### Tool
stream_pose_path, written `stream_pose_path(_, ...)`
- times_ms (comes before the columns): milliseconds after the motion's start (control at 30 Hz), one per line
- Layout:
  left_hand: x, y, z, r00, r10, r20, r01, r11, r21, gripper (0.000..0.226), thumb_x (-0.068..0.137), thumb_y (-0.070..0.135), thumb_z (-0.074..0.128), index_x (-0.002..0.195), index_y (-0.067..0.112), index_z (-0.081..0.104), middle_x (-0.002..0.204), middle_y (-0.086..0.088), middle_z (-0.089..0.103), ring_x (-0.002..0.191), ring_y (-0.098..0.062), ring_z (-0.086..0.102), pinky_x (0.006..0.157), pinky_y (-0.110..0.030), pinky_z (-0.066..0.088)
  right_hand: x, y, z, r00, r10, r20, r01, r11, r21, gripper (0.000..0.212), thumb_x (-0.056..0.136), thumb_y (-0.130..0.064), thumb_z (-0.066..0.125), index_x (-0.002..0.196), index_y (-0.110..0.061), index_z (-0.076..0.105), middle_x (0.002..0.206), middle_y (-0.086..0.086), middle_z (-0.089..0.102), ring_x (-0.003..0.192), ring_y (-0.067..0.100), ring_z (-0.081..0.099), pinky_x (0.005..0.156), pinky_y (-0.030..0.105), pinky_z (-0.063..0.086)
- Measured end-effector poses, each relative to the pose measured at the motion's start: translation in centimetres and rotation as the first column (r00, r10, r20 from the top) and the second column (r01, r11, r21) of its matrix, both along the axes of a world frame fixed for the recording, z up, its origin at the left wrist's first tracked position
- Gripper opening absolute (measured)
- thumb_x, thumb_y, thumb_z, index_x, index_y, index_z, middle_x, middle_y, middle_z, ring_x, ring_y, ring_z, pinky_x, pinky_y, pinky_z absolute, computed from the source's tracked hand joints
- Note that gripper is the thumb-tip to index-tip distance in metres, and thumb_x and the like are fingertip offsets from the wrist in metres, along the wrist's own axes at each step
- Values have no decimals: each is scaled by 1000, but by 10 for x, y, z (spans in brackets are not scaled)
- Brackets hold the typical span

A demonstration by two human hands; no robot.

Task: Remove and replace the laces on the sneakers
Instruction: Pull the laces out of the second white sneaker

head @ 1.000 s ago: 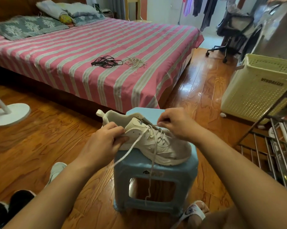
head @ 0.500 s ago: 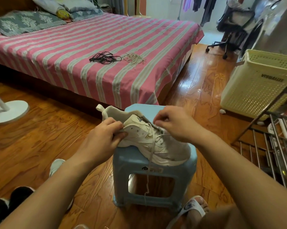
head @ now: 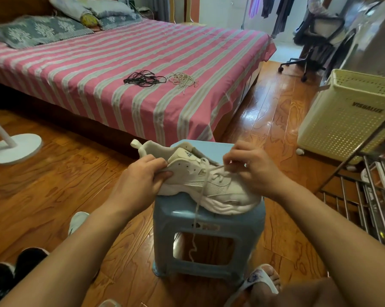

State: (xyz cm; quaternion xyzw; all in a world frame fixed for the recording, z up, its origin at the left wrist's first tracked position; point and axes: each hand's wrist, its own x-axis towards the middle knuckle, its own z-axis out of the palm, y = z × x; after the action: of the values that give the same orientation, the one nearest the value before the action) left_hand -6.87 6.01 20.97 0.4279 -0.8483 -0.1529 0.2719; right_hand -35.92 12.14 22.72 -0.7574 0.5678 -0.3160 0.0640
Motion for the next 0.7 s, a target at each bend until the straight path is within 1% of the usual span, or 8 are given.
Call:
stream_pose_path(100, -5, 9, 0, 999, -12, 33, 13, 1000, -25, 14, 97, 42, 61, 91, 30, 64, 86, 12, 52, 76, -10, 54, 61, -36, 51, -7, 5, 4, 1000, -16, 18, 12, 978, 209, 12, 85, -18, 78, 84, -26, 70, 95, -7, 55, 89, 5, 54, 79, 24, 47)
stream_pose_path(167, -7, 11, 0, 999, -3, 44, 5, 999, -39, 15, 96, 43, 61, 90, 29, 64, 86, 12, 52, 75, -11, 55, 60, -36, 51, 8, 9, 8, 998, 55, -12, -50, 970, 237, 3, 89, -31, 73, 91, -30, 70, 102, -11, 57, 100, 6, 52, 90, 25, 44)
stream_pose_path(267, -8, 11, -2, 999, 18, 37, -16, 998, -58, 15, 97, 41, 62, 89, 28, 64, 85, 12, 52, 74, -11, 54, 57, -31, 46, 28, 11, 10, 986, 80, -144, -55, 983, 175, 12, 89, -34, 74, 98, -27, 74, 102, -10, 60, 101, 12, 49, 88, 29, 44)
stream_pose_path(367, -10, 12, -3, 999, 36, 33, -34, 997, -65, 14, 97, 39, 63, 89, 28, 63, 83, 13, 51, 73, -6, 52, 56, -22, 37, 34, 12, 7, 968, 41, -247, -45, 999, -11, 5, 84, -19, 79, 88, -18, 76, 90, -2, 64, 87, 19, 52, 71, 43, 50)
stream_pose_path(467, -9, 13, -4, 997, 73, 14, -72, 995, -64, 16, 97, 37, 64, 87, 25, 64, 81, 12, 52, 71, -6, 52, 56, -25, 41, 44, 20, 3, 960, 118, -254, -150, 982, -112, 3, 85, -14, 73, 83, -15, 73, 90, 0, 63, 85, 23, 51, 66, 42, 47)
stream_pose_path(533, -6, 9, -4, 996, 87, 33, -85, 994, -71, 16, 97, 36, 64, 86, 24, 63, 80, 11, 51, 70, -8, 52, 56, -30, 46, 39, 25, 1, 973, 206, -107, -209, 978, -23, 2, 84, -14, 72, 82, -16, 72, 96, -1, 62, 91, 22, 53, 75, 42, 48)
stream_pose_path(633, 3, -1, -1, 992, 126, -20, -127, 991, -40, 16, 96, 32, 66, 84, 22, 63, 79, 10, 52, 72, -11, 52, 61, -39, 51, 1, 27, 14, 927, 114, 358, -205, 952, 228, 5, 85, -21, 74, 81, -20, 72, 103, -1, 56, 103, 19, 56, 94, 35, 46)
stream_pose_path(700, 3, 4, 2, 993, 114, -10, -115, 990, -76, 15, 96, 32, 67, 86, 21, 64, 80, 10, 51, 71, -13, 53, 58, -37, 50, -10, 29, 21, 961, 45, 273, -144, 924, 354, 4, 90, -31, 73, 87, -30, 72, 113, -7, 53, 116, 10, 50, 101, 28, 39)
